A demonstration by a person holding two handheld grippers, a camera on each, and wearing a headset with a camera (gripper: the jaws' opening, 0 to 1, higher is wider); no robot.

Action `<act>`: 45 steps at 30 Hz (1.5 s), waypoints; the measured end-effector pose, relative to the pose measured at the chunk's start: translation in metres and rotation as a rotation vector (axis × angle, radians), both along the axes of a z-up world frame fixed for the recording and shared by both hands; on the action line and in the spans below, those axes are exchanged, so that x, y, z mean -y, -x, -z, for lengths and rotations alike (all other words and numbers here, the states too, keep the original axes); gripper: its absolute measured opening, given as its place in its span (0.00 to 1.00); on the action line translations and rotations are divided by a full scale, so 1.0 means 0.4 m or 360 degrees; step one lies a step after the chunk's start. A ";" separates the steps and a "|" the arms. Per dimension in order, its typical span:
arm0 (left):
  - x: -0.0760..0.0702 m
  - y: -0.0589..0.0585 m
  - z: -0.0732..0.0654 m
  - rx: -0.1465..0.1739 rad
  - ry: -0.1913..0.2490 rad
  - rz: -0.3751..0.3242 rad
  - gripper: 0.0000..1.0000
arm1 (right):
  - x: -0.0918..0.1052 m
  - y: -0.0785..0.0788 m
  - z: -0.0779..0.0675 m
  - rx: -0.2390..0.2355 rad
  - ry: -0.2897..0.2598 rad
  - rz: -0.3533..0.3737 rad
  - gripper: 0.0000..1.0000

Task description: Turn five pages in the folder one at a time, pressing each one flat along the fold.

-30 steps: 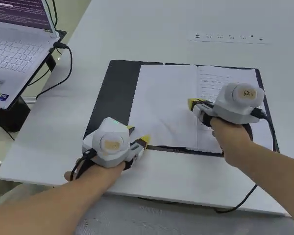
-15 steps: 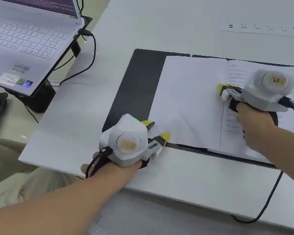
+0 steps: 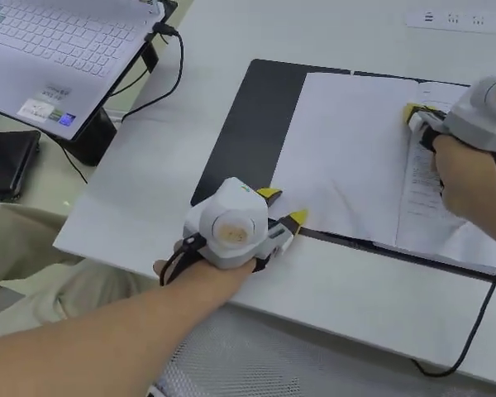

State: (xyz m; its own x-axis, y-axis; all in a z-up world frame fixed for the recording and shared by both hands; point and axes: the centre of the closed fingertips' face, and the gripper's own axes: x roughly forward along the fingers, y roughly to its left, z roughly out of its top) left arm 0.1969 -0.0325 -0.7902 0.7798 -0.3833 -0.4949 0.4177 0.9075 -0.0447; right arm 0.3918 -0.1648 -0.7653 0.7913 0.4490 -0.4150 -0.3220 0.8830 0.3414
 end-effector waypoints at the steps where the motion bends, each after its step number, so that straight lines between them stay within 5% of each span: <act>1: 0.000 0.000 0.000 0.0002 0.0001 0.0000 0.28 | 0.000 -0.005 -0.001 0.0001 0.0003 0.0001 0.00; 16: -0.003 -0.001 0.003 0.0005 0.0015 -0.0005 0.28 | 0.013 -0.173 0.038 -0.0019 0.0001 0.0036 0.00; 25: -0.003 0.002 -0.001 0.0004 0.0017 -0.0005 0.28 | 0.015 -0.139 0.045 -0.0004 -0.0010 0.0014 0.00; 45: -0.003 0.003 -0.004 0.0010 0.0035 -0.0015 0.27 | 0.017 0.024 0.035 -0.0057 -0.0155 -0.0019 0.00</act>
State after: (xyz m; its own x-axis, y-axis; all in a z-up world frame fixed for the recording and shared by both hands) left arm 0.1958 -0.0312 -0.7885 0.7866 -0.3867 -0.4814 0.4096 0.9102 -0.0618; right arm 0.3821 -0.1716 -0.7791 0.7710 0.4980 -0.3970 -0.3182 0.8412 0.4372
